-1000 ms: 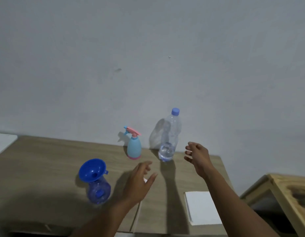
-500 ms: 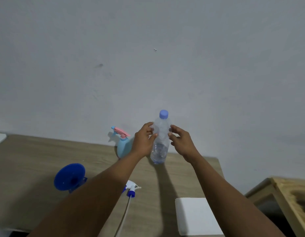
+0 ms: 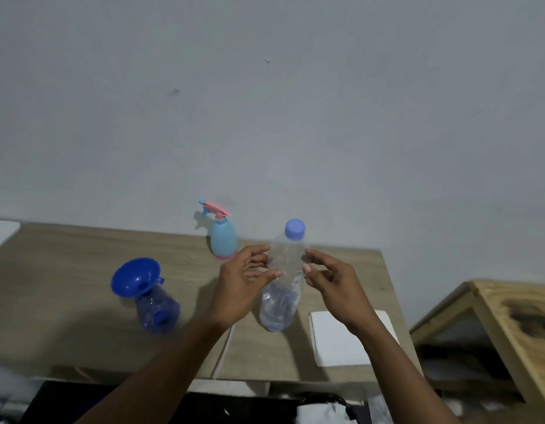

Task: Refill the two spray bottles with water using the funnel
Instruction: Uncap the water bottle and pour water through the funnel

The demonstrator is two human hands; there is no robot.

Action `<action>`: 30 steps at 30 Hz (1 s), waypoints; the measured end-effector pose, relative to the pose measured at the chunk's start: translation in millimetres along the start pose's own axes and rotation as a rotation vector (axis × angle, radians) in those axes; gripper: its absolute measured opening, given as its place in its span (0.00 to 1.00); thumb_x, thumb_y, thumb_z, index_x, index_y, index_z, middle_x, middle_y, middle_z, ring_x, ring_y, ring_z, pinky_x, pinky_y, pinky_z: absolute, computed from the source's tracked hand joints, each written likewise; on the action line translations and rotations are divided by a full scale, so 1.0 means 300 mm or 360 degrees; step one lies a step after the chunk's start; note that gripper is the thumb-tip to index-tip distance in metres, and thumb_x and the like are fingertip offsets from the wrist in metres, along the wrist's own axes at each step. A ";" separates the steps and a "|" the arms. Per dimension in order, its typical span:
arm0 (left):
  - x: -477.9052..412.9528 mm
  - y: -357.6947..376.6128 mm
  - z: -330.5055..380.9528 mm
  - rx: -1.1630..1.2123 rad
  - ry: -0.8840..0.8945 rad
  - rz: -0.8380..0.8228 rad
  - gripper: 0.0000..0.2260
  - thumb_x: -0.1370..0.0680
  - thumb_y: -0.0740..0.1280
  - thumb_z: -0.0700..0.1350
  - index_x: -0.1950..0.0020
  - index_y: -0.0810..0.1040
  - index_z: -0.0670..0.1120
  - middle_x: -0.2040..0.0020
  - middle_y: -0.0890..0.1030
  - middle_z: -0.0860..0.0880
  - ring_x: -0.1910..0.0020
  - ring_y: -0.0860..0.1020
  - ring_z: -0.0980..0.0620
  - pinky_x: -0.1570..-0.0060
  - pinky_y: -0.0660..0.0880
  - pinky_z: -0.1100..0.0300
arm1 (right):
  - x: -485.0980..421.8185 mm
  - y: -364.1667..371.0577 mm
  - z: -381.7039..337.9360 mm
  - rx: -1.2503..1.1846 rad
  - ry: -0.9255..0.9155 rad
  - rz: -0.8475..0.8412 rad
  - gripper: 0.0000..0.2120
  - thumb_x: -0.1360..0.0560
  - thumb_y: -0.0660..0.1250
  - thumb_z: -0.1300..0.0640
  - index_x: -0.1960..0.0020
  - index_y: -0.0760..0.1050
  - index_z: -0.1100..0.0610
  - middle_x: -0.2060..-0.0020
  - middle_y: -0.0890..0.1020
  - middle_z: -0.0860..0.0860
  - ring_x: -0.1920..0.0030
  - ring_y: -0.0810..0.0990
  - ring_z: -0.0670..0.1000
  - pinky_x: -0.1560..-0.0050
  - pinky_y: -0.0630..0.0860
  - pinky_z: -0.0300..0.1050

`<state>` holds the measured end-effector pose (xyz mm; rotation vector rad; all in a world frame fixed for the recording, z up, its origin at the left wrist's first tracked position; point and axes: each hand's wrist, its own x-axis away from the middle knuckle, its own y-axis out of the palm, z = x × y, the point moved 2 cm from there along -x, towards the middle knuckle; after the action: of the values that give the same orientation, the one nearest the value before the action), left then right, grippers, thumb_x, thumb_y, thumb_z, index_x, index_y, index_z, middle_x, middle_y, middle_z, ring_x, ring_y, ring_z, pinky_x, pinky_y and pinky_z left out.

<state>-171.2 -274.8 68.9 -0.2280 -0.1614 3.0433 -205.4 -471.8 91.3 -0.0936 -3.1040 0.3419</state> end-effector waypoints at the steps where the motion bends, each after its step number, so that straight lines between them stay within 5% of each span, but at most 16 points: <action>1: 0.032 -0.003 -0.010 0.0009 0.0017 0.0002 0.21 0.32 0.79 0.40 0.42 0.78 0.53 0.51 0.85 0.53 0.50 0.83 0.55 0.50 0.80 0.63 | 0.033 0.003 0.002 -0.0019 0.0017 -0.0019 0.13 0.21 0.69 0.57 0.39 0.76 0.44 0.44 0.84 0.43 0.51 0.85 0.42 0.41 0.79 0.40; 8: 0.149 -0.022 -0.037 -0.0082 0.0198 0.0017 0.23 0.31 0.78 0.39 0.43 0.77 0.60 0.49 0.84 0.56 0.52 0.84 0.50 0.52 0.80 0.61 | 0.149 0.009 0.022 0.0028 0.0060 -0.0064 0.16 0.22 0.70 0.55 0.35 0.77 0.51 0.43 0.84 0.44 0.52 0.84 0.41 0.42 0.80 0.44; 13: 0.171 -0.055 -0.028 -0.0350 0.0444 -0.0044 0.26 0.27 0.74 0.37 0.38 0.74 0.63 0.45 0.81 0.55 0.51 0.83 0.51 0.50 0.81 0.58 | 0.164 0.008 -0.025 -0.0011 -0.0157 0.0076 0.13 0.24 0.72 0.59 0.40 0.80 0.50 0.46 0.85 0.47 0.48 0.83 0.41 0.51 0.78 0.33; 18: 0.175 -0.081 -0.026 -0.0475 0.0526 -0.0061 0.29 0.26 0.73 0.37 0.36 0.72 0.66 0.44 0.81 0.60 0.49 0.83 0.55 0.49 0.80 0.61 | 0.126 0.035 -0.123 -0.0038 -0.0348 0.0149 0.10 0.28 0.77 0.58 0.48 0.82 0.52 0.54 0.86 0.46 0.52 0.84 0.45 0.51 0.82 0.42; 21: 0.177 -0.084 -0.035 -0.0484 0.0551 -0.0057 0.27 0.26 0.73 0.37 0.36 0.73 0.64 0.45 0.81 0.58 0.50 0.83 0.55 0.49 0.81 0.59 | 0.105 0.077 -0.148 -0.0029 -0.0339 0.0197 0.11 0.34 0.81 0.55 0.54 0.82 0.52 0.61 0.85 0.46 0.59 0.83 0.47 0.55 0.82 0.45; 25: 0.172 -0.074 -0.051 -0.0512 0.0616 -0.0010 0.25 0.27 0.74 0.35 0.34 0.75 0.54 0.45 0.83 0.54 0.52 0.84 0.56 0.51 0.82 0.57 | 0.089 0.114 -0.143 0.0048 -0.0367 0.0349 0.16 0.39 0.84 0.52 0.58 0.79 0.50 0.64 0.82 0.42 0.63 0.78 0.43 0.61 0.74 0.37; 30: 0.161 -0.071 -0.053 -0.0590 0.0674 -0.0028 0.27 0.27 0.74 0.35 0.33 0.73 0.55 0.44 0.82 0.54 0.51 0.83 0.59 0.49 0.80 0.63 | 0.078 0.119 -0.132 0.0358 -0.0532 0.0403 0.13 0.32 0.78 0.46 0.56 0.76 0.49 0.64 0.78 0.43 0.61 0.76 0.45 0.61 0.75 0.41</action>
<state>-214.8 -247.7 48.6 -0.8755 -0.6848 2.8377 -225.7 -427.0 122.3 -0.4748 -3.3524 0.7870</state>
